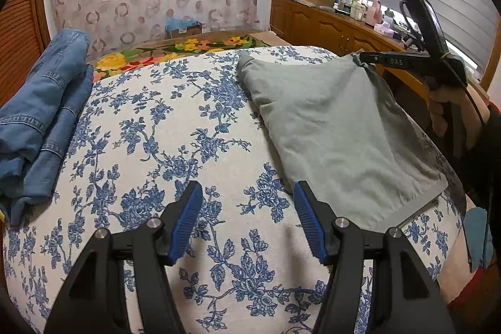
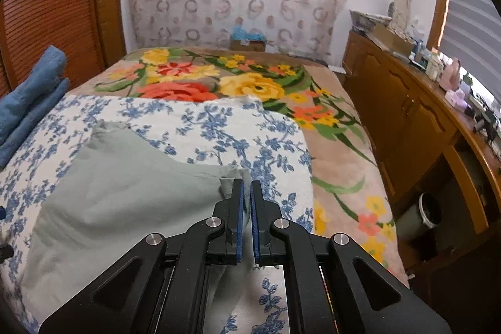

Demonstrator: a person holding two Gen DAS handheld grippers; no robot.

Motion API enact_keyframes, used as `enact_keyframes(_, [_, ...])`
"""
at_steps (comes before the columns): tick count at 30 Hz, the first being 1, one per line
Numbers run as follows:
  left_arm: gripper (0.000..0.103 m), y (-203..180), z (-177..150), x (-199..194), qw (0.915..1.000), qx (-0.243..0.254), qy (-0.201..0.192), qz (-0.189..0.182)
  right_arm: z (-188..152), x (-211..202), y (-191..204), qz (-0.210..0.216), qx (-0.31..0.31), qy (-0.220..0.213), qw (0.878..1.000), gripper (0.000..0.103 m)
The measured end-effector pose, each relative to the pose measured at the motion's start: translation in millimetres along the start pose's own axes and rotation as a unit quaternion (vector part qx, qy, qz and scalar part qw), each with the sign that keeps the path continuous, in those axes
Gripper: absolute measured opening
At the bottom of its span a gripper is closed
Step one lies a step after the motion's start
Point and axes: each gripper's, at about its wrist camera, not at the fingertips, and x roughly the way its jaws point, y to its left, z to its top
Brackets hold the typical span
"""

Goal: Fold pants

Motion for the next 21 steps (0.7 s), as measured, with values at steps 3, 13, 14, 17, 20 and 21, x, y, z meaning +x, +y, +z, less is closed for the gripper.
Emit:
enact_keyframes(3, [0.06,-2,-1,2,1.0,0.001,0.002,-0.001,-3,2,-2,-0.022,0.001,0.007,1.0,0.014])
enact_keyframes(13, [0.06,-10,-4,8,0.9999,0.009,0.01,-0.005,-10,-2,-6,0.009,0.021,0.004,1.0,0.025])
enact_keyframes(14, [0.06,-12,-4,9,0.9999,0.01,0.012,-0.005,-10,0,-4,0.011,0.021,0.007,1.0,0.025])
enact_keyframes(17, [0.06,-16,-5,14,0.9997,0.016,0.016,-0.005,-12,10,0,0.018,0.021,0.019,0.999,0.025])
enact_keyframes(20, [0.06,-20,-6,19,0.9995,0.024,0.021,-0.004,-13,27,5,0.006,0.016,0.048,0.999,0.024])
enact_keyframes(21, [0.06,-21,-7,21,0.9994,0.024,0.024,-0.003,-13,31,5,-0.002,0.014,0.05,0.999,0.02])
